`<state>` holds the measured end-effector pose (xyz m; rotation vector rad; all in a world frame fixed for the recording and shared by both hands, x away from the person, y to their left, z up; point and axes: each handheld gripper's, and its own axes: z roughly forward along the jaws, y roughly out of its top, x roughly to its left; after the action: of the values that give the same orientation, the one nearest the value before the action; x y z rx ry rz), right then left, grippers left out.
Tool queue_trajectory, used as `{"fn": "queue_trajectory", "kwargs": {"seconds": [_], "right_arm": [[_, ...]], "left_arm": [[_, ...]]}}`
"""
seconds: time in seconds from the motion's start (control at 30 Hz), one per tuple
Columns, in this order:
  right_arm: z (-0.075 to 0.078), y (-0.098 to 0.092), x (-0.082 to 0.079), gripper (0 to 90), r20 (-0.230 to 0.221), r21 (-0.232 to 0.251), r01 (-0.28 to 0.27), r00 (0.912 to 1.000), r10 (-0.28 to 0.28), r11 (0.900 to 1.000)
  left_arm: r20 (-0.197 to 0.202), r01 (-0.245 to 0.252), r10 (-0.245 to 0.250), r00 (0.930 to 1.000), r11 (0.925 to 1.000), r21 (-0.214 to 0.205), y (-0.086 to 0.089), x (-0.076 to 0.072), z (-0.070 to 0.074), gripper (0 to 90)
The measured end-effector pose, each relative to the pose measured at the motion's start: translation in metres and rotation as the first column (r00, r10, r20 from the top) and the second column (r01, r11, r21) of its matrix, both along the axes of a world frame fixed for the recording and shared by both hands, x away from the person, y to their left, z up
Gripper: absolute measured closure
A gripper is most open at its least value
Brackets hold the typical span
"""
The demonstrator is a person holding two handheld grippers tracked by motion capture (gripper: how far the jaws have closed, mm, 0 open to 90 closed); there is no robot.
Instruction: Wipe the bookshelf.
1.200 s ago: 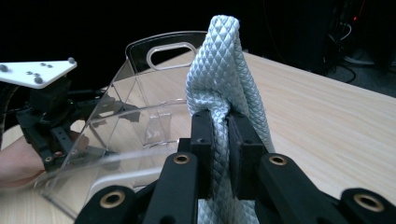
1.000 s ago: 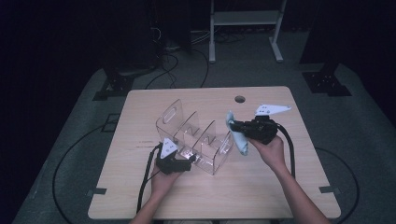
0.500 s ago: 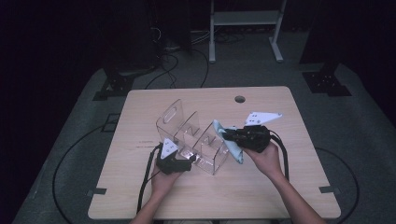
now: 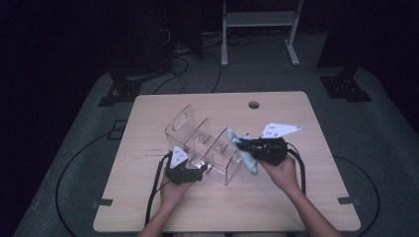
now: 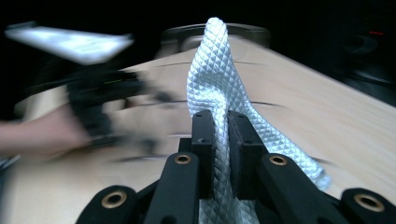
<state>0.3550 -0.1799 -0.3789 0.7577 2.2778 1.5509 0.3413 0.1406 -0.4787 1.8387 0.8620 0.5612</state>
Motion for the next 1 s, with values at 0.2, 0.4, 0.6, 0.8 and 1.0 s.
{"fn": "queue_trajectory", "kwargs": {"seconds": [0.2, 0.4, 0.6, 0.8, 1.0], "right_arm": [[-0.024, -0.031, 0.035, 82.0, -0.097, 0.092, 0.119, 0.9891, -0.110, 0.9886], [-0.070, -0.035, 0.041, 82.0, -0.209, 0.050, 0.169, 0.9656, -0.155, 0.9843], [-0.110, -0.036, 0.041, 81.9, -0.343, 0.025, 0.173, 0.9266, -0.154, 0.9846], [-0.071, -0.040, 0.031, 81.9, -0.243, 0.142, 0.160, 0.9623, -0.122, 0.9768], [-0.104, -0.022, 0.024, 81.9, -0.291, 0.027, 0.122, 0.9503, -0.109, 0.9921]], "left_arm": [[0.003, -0.001, 0.001, 1.0000, 1.0000, -0.002, 0.000, 0.000, 0.000, 7.5], [0.003, 0.000, 0.000, 1.0000, 1.0000, 0.000, 0.000, 0.000, 0.000, 7.5], [0.002, 0.000, 0.000, 1.0000, 1.0000, 0.002, 0.000, 0.000, 0.000, 7.5], [0.000, -0.002, 0.002, 1.0000, 1.0000, 0.000, 0.000, 0.000, -0.001, 7.5], [0.002, -0.002, 0.002, 1.0000, 1.0000, 0.003, -0.001, 0.000, 0.000, 7.5]]}}
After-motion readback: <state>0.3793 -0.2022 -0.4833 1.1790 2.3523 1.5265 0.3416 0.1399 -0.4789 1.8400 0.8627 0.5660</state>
